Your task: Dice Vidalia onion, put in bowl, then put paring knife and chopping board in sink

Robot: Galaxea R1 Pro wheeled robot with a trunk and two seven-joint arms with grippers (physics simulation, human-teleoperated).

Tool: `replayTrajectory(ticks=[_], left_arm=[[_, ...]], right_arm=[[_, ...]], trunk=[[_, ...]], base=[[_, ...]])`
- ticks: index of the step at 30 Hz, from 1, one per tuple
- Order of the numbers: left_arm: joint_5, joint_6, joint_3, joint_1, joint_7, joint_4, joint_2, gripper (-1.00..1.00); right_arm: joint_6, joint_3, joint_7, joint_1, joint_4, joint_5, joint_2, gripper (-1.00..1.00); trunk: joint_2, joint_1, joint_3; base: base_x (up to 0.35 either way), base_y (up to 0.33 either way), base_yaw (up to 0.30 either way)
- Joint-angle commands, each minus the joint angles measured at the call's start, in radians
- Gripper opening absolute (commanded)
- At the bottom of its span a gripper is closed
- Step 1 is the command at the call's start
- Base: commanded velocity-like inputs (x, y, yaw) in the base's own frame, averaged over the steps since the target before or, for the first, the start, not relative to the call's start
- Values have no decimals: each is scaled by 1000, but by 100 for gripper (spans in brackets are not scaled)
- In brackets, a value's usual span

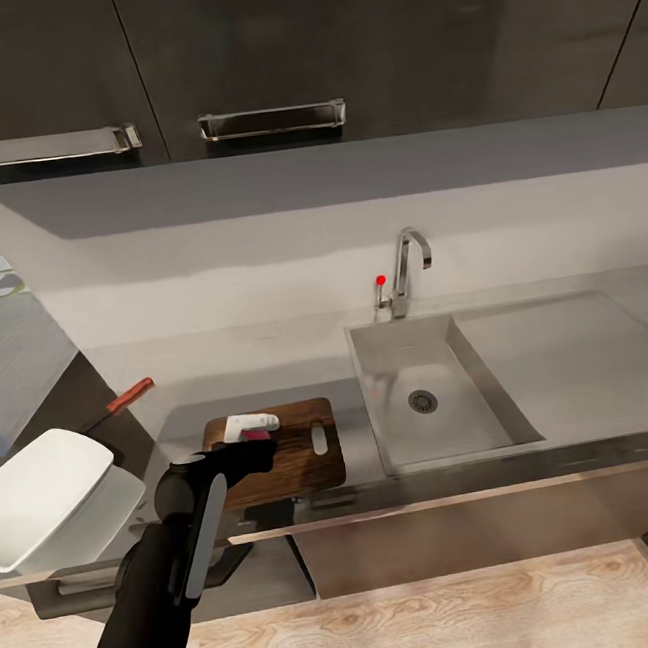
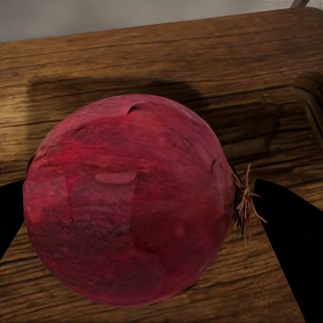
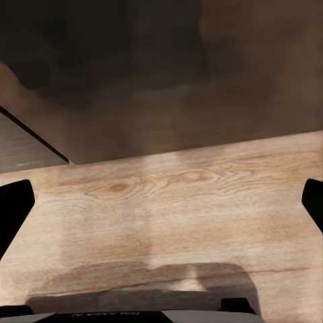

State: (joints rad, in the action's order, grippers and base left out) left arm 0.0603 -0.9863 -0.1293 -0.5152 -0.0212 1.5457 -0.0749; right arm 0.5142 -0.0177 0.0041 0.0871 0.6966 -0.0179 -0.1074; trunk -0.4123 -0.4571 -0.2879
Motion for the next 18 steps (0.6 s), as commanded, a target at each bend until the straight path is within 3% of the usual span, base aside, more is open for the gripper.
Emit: replayTrajectory(ticks=[1, 18], left_arm=[[6, -5, 0, -1, -2, 1, 0, -100], [6, -5, 0, 0, -2, 2, 0, -100]], right_arm=[[1, -1, 0, 0, 1, -2, 0, 100], [1, -1, -1, 0, 1, -2, 0, 100]], trunk=[[-2, -1, -2], [-2, -1, -3]], base=[[0, 0, 0], [0, 0, 0]])
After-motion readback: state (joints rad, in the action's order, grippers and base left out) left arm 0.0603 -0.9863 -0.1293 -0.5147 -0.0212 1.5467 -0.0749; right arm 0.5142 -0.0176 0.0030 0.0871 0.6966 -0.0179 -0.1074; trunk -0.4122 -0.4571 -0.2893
